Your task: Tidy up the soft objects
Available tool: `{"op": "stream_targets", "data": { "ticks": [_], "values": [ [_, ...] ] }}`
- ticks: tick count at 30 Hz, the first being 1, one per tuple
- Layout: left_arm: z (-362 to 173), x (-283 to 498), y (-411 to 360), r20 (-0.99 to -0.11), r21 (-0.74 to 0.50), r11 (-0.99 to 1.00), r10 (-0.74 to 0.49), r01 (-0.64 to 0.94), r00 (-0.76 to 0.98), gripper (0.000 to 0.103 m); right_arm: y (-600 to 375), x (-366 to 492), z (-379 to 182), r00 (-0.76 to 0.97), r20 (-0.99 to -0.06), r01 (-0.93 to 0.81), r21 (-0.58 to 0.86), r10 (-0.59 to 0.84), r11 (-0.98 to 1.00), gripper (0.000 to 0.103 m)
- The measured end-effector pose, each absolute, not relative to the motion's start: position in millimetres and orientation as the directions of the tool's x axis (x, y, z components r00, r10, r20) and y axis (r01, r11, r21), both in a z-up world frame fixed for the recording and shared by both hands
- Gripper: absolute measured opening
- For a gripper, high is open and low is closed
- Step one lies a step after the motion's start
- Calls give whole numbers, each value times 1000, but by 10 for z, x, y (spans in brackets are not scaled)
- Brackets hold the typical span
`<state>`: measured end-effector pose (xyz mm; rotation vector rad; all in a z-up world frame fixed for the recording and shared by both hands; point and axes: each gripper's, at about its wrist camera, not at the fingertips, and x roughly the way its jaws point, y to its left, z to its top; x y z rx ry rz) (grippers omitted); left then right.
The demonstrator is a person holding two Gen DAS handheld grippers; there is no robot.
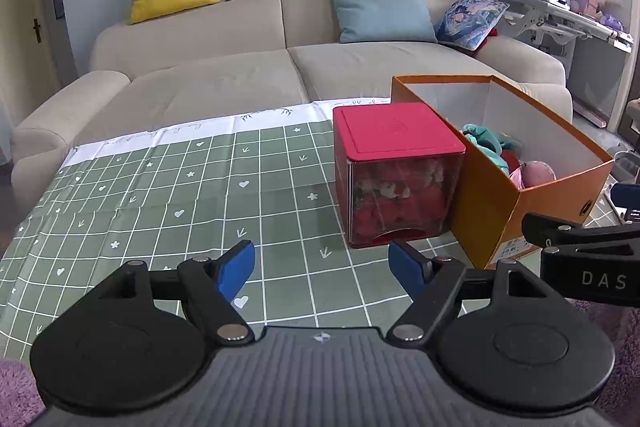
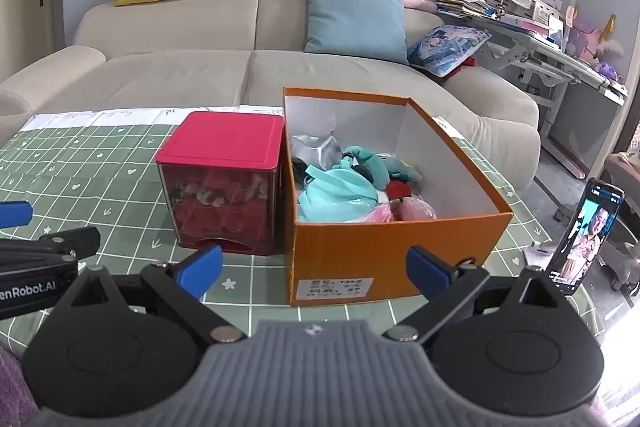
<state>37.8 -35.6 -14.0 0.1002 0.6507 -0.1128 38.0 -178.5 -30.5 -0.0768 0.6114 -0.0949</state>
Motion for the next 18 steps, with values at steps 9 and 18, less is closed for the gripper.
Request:
{"op": "stream_targets", "data": {
  "ticks": [9, 18],
  "values": [
    [-129, 368, -358, -610, 56, 989, -78, 140, 788, 89, -1795, 380, -308, 814, -570, 68, -94, -110, 993, 97],
    [-128, 365, -370, -609, 61, 987, -81, 149, 789, 89, -1793, 380, -314, 815, -570, 64, -94, -106, 993, 97]
  ]
}}
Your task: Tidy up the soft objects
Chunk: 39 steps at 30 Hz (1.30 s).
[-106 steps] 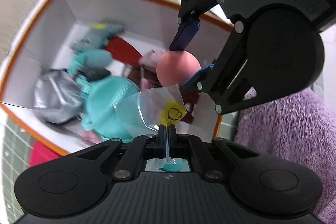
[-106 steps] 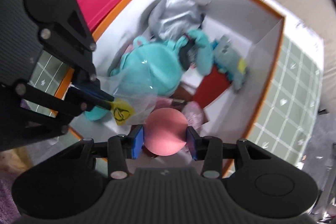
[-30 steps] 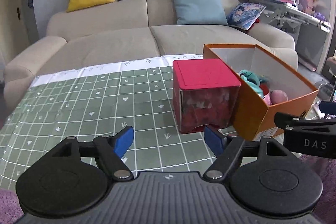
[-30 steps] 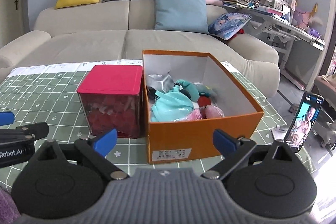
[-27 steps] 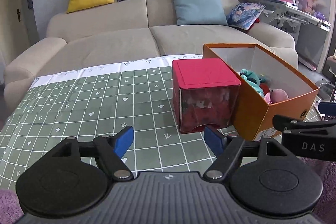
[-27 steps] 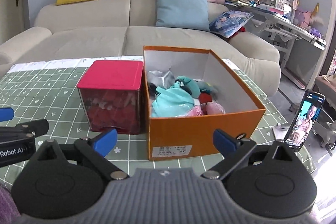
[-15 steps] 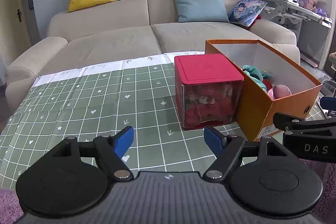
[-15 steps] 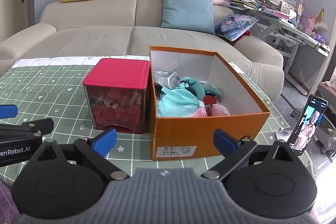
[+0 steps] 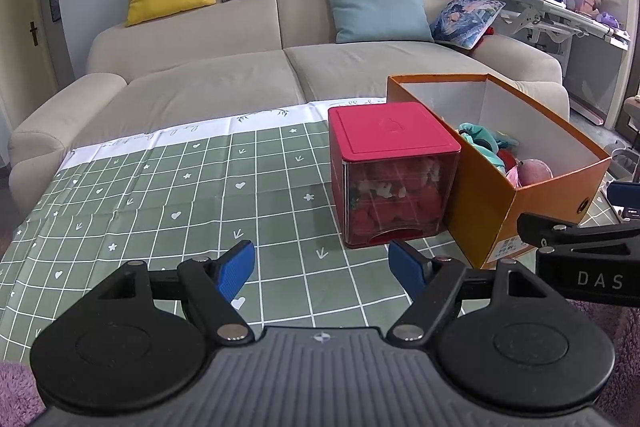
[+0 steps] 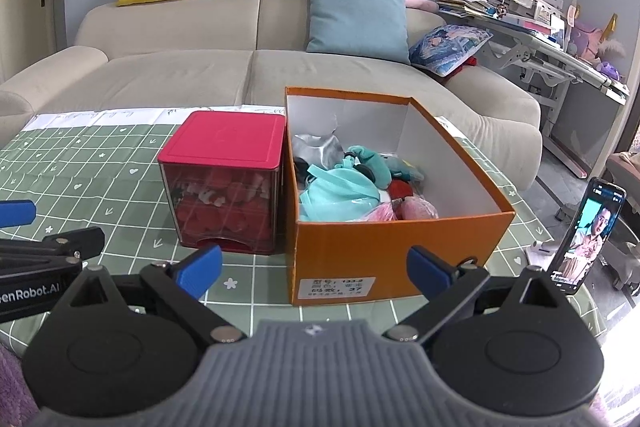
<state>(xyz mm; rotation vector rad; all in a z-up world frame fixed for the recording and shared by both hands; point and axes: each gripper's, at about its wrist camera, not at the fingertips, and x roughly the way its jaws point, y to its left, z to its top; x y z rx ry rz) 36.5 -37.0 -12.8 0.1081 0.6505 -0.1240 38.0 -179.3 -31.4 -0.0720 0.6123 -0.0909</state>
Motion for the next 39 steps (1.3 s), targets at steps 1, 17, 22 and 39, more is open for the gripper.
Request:
{"op": "stream_targets", "data": {
  "ticks": [1, 17, 22, 39],
  "values": [
    [-125, 370, -369, -609, 63, 987, -80, 149, 789, 89, -1794, 381, -315, 815, -570, 63, -94, -105, 994, 97],
    [-109, 386, -353, -610, 70, 986, -77, 150, 789, 89, -1789, 382, -326, 814, -572, 57, -99, -103, 993, 97],
    [-108, 384, -355, -609, 69, 986, -77, 150, 789, 89, -1808, 382, -334, 812, -575, 59, -94, -103, 994, 97],
    [-93, 387, -316, -608, 51, 990, -75, 133, 791, 89, -1820, 395, -347, 809, -578, 60, -92, -103, 994, 97]
  ]
}}
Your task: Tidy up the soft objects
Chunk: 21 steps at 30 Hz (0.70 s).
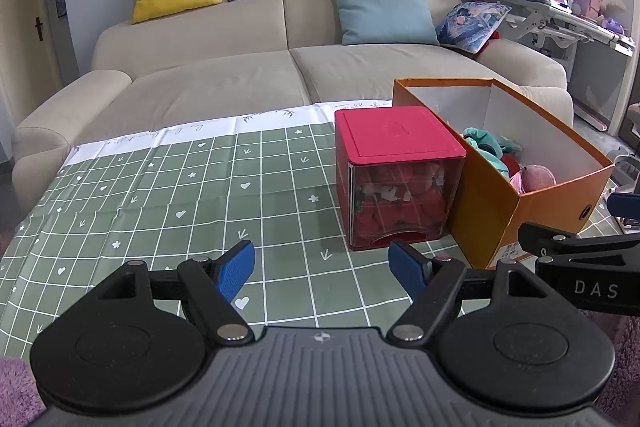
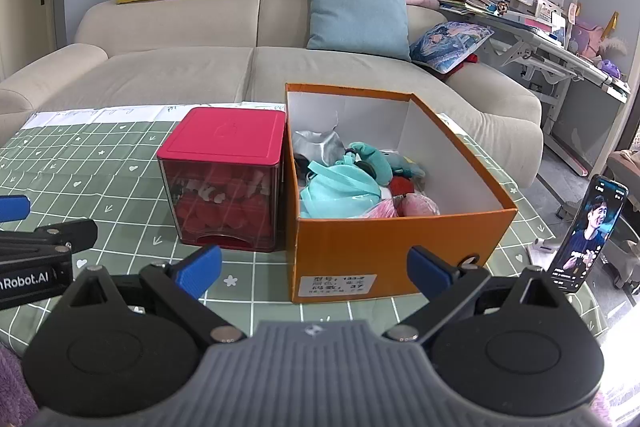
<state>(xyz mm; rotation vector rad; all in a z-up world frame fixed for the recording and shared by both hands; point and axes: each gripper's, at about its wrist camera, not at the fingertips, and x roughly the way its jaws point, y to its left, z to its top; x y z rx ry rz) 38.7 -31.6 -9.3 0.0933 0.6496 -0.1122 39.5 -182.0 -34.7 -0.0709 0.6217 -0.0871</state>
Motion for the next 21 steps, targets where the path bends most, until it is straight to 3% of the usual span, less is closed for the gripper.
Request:
{"op": "stream_targets", "data": {
  "ticks": [21],
  "values": [
    [-85, 370, -316, -593, 36, 991, -85, 131, 801, 90, -1818, 390, -348, 809, -579, 63, -90, -104, 994, 97]
  ]
}}
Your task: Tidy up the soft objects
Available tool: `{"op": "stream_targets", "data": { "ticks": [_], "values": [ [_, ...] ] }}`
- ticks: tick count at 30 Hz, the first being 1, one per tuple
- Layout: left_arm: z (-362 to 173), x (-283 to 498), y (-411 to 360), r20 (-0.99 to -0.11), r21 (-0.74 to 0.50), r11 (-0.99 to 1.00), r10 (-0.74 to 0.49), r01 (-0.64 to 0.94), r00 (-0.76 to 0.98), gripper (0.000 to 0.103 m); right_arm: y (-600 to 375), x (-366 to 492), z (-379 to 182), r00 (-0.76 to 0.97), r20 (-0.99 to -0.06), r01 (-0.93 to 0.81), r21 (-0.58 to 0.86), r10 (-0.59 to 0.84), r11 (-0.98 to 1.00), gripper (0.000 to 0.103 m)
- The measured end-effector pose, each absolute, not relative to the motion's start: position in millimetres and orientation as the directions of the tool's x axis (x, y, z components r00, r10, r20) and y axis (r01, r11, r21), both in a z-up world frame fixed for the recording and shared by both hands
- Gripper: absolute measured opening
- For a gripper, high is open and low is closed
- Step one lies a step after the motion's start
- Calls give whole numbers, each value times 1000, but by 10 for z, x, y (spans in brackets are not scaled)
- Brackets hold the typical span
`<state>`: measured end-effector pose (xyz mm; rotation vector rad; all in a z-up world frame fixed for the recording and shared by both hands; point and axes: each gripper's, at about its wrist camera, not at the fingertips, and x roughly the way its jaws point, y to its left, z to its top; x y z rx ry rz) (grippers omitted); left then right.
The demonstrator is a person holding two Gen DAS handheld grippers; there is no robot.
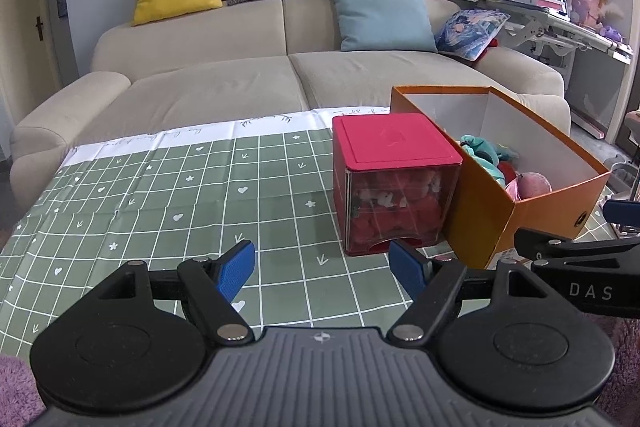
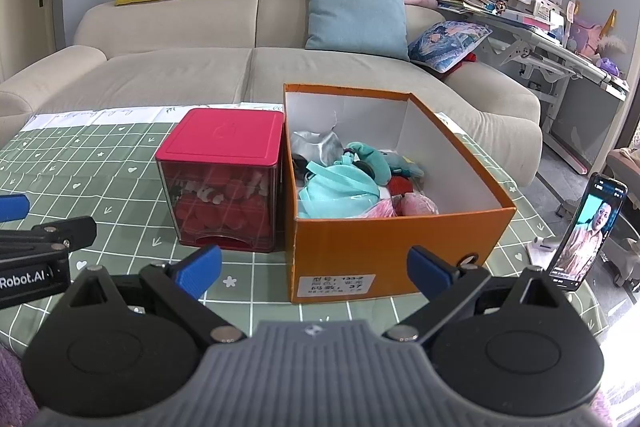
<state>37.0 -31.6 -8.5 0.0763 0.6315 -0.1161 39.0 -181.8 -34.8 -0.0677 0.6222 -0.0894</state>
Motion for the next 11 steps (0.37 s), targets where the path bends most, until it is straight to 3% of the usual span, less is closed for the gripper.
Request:
{"op": "stream_targets", "data": {
  "ticks": [11],
  "values": [
    [-77, 352, -310, -589, 39, 990, -86, 135, 803, 91, -1804, 385, -345, 805, -583, 72, -87, -109, 994, 97]
  ]
}}
